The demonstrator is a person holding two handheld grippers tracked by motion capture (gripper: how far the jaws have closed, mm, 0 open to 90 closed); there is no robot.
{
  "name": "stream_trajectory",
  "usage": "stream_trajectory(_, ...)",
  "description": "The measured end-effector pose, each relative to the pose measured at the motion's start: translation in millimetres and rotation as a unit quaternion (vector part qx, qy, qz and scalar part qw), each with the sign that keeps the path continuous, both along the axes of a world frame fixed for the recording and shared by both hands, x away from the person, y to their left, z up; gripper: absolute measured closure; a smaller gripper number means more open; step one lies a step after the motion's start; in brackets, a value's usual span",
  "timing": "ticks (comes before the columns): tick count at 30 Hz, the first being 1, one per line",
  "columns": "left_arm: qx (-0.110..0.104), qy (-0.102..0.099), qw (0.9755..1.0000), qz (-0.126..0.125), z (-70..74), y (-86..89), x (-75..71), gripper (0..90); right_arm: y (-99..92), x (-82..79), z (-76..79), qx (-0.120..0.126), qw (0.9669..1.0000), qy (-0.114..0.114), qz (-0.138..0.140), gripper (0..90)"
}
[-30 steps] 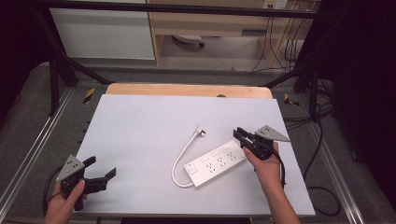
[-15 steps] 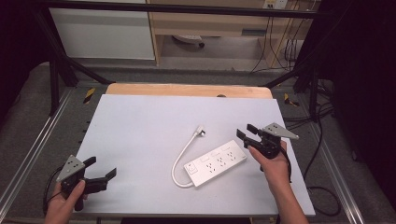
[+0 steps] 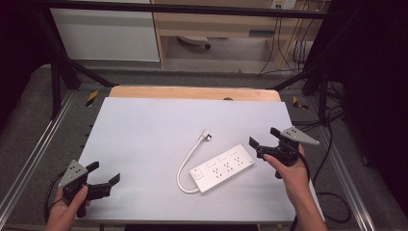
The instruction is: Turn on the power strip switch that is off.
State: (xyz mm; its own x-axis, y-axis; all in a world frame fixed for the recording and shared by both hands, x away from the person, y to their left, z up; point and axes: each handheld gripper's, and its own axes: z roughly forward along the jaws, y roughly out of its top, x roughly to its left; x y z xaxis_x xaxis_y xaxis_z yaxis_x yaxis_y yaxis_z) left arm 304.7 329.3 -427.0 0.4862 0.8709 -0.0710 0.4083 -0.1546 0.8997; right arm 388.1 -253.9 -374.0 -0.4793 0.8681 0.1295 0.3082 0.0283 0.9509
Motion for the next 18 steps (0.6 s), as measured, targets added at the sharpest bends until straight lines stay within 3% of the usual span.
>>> stream_trajectory(9, -0.002, 0.001, 1.0, 0.003, 0.2, 0.7, -0.1, 6.1, -19.3, -15.3, 1.3, -0.008, 0.9998, -0.018, -0.01, 2.6)
stream_trajectory(18, -0.003, 0.0, 1.0, 0.002, 0.6, -0.2, -0.7, 6.1, -42.6, -30.9, -20.1, -0.012, 0.9996, -0.004, -0.025, 3.9)
